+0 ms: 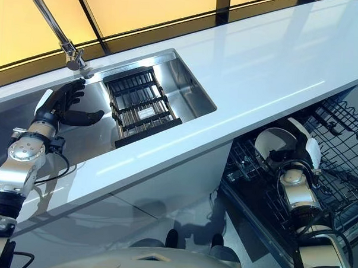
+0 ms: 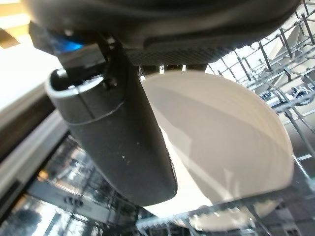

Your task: Pick up plates and place into dishwasher.

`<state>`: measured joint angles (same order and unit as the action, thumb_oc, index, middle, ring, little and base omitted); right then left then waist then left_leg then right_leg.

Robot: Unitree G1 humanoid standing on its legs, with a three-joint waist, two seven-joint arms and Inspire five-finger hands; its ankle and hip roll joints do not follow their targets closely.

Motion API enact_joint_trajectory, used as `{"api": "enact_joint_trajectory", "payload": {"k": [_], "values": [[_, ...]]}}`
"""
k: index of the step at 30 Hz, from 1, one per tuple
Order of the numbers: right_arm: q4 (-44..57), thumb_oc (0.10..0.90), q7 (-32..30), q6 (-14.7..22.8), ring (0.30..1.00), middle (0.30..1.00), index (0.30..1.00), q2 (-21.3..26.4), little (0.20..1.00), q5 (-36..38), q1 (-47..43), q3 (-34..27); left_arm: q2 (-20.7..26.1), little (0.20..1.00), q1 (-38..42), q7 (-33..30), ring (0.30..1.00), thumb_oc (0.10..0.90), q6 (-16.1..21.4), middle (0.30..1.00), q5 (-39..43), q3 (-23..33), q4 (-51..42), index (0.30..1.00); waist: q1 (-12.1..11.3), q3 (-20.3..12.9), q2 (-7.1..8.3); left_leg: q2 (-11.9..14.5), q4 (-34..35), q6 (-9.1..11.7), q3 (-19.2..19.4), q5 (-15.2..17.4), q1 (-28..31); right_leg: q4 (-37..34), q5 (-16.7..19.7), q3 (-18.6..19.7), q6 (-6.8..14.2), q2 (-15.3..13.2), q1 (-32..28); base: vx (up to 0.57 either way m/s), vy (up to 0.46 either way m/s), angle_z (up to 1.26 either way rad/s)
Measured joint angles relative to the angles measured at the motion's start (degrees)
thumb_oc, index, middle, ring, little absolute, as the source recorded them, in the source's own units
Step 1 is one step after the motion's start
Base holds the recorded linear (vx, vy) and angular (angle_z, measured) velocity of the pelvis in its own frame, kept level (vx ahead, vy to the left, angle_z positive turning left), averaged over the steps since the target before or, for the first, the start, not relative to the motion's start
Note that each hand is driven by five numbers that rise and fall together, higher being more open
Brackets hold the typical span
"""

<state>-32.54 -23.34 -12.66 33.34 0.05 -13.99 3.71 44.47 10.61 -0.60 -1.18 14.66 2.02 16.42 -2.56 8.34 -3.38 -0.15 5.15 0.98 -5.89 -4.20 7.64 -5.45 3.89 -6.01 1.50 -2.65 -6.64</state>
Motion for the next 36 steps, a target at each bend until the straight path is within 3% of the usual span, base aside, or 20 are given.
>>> {"api": "enact_joint_trajectory", "payload": {"k": [8, 14, 24, 31, 36], "values": [[7.6, 0.800, 0.1, 1.7, 0.900, 0.900, 0.900, 0.0, 0.900, 0.1, 4.1, -3.0, 0.0, 0.900, 0.0, 0.0, 0.900, 0.800, 0.1, 0.900, -0.1, 0.1, -0.1, 0.900, 1.4, 0.3, 0.39, 0.1, 0.1, -0.2, 1.9, 0.3, 0.3, 0.1, 0.0, 1.3, 0.0, 0.1, 0.3, -0.02, -0.015, -0.09], [17.1, 0.800, 3.6, 4.0, 0.900, 0.900, 0.900, 0.0, 0.900, 0.7, 8.2, -5.5, 0.0, 0.900, -0.4, 0.0, 0.900, 0.800, 0.1, 0.900, -0.1, 0.8, -1.4, 0.900, 3.1, 0.5, 0.74, 0.3, 0.2, -0.1, 3.6, 0.8, 0.9, -0.1, -0.1, 2.9, 0.3, 0.3, 0.5, -0.02, -0.025, -0.14], [23.4, 0.800, 7.6, 5.8, 0.900, 0.900, 0.900, -0.1, 0.900, 1.4, 10.2, -6.3, -0.4, 0.900, -0.7, 0.0, 0.900, 0.800, 0.2, 0.900, -0.1, 2.6, -2.6, 0.900, 6.0, 0.6, 0.99, 0.4, 0.0, -0.4, 7.4, 2.0, 1.8, 0.2, 0.2, 6.0, 0.1, 0.6, 1.1, -0.01, -0.031, -0.19], [23.7, 0.800, 4.0, 12.9, 0.900, 0.900, 0.900, -4.6, 0.900, 15.9, 11.6, -12.0, -1.1, 0.900, -0.9, 0.0, 0.900, 0.800, 0.4, 0.900, -0.4, 2.7, -2.2, 0.900, 7.5, 0.6, 0.98, 0.8, 0.1, -0.3, 8.7, 2.4, 2.2, 0.2, 0.2, 7.3, 0.2, 1.0, 1.3, 0.01, -0.018, -0.09], [21.3, 0.800, -2.9, 19.3, 0.900, 0.900, 0.900, -8.2, 0.900, 20.5, 12.4, -14.8, -1.1, 0.900, -0.9, -0.1, 0.900, 0.800, 0.9, 0.900, -1.1, 2.7, -2.2, 0.900, 7.5, 0.6, 0.86, 1.0, 0.2, -0.1, 9.2, 2.5, 2.5, 0.1, 0.1, 7.8, 0.4, 1.2, 1.3, 0.03, -0.027, -0.05]]}}
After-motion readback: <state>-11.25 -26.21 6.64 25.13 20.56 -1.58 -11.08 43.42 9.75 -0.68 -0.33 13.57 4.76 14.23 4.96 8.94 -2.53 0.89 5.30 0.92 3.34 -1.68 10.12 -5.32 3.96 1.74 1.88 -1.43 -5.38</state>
